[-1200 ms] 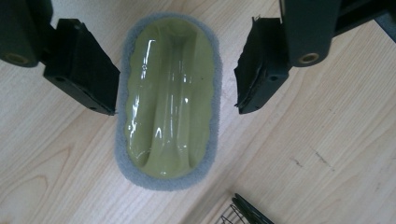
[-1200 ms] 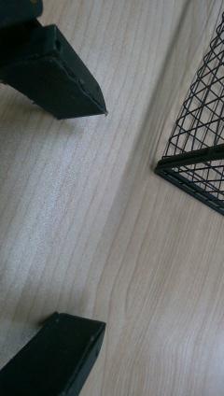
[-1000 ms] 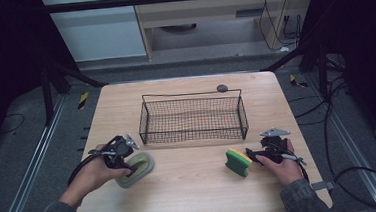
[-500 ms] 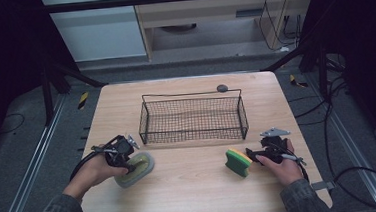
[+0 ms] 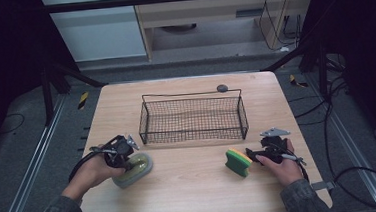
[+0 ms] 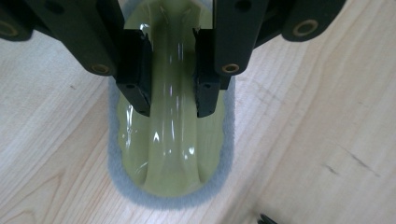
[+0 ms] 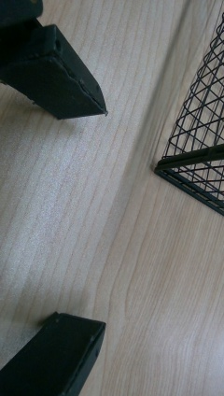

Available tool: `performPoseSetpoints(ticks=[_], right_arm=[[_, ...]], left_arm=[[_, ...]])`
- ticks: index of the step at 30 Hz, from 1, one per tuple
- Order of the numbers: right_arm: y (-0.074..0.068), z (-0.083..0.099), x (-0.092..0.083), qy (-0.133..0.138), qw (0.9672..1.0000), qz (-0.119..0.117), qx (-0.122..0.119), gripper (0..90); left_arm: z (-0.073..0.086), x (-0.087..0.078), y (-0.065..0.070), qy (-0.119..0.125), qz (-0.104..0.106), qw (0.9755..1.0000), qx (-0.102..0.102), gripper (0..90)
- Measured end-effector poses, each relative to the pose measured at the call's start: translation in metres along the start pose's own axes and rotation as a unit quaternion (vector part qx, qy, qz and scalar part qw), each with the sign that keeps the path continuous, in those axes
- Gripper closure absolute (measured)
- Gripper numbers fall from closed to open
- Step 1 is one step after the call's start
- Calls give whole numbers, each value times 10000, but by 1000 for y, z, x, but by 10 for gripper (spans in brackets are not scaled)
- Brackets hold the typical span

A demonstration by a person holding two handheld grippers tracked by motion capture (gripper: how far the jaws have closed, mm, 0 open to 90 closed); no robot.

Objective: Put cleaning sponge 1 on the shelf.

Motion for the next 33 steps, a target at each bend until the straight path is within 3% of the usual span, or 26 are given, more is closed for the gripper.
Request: performPoseSetpoints(ticks=[4, 12, 19, 23, 28, 31, 33], right_arm=[[0, 0, 0, -7, 10000, -14, 6, 4], [0, 0, 0, -7, 10000, -13, 5, 4], [0, 0, 0, 3, 10000, 16, -36, 5], [0, 0, 0, 8, 10000, 7, -7, 5], [0, 1, 0, 22, 10000, 31, -24, 5], [0, 2, -1, 26, 10000, 43, 5, 5], [-1, 2, -1, 31, 10000, 56, 25, 4]], left_arm=[[-3, -13, 5, 173, -79, 9996, 226, 707], [-19, -37, 4, 256, -50, 9967, 763, 708], [-37, -58, -7, 340, -21, 9920, 1218, 707], [-49, -72, -14, 279, -36, 9875, 1550, 707], [-64, -85, -24, 188, -301, 9821, 1851, 707], [-69, -86, -28, 93, -461, 9805, 1906, 707], [-71, -85, -33, 76, -588, 9815, 1822, 707]])
Point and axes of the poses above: each handheld gripper's, and its own axes: x roughly forward along the jaws, z roughly out of its underside, y roughly to its right, the point moved 2 cm from there along x, roughly forward along the jaws, and after that the axes turned 15 degrees about x, right-handed, at the moved point
